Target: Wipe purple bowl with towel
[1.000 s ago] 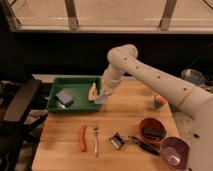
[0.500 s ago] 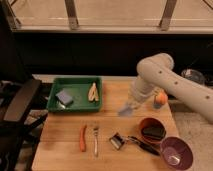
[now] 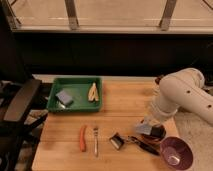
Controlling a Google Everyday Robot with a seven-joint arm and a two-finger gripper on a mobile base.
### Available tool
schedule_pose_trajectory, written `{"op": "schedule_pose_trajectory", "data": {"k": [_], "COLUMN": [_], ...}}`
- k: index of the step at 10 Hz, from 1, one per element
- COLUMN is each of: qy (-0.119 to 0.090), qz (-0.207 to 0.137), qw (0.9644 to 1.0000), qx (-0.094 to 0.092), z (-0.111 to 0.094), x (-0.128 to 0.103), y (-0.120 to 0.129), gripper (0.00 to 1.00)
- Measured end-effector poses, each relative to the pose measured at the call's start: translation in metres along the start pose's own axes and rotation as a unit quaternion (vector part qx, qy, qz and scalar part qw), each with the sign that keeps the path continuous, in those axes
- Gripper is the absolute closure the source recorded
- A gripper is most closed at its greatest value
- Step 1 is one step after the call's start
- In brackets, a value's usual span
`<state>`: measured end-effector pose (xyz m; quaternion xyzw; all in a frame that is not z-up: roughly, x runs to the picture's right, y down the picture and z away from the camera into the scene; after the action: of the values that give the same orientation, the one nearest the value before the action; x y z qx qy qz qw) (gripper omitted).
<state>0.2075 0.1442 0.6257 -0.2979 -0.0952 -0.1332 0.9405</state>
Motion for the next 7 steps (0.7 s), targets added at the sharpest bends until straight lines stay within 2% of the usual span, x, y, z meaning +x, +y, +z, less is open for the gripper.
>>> {"op": "schedule_pose_trajectory", "data": {"k": [7], "qy": [0.004], "qz": [-0.002], "qw": [1.0000], "qx": [0.000], "z": [-0.0003], "x": [-0.0003], "y": [-0.0003], "gripper": [1.00]}}
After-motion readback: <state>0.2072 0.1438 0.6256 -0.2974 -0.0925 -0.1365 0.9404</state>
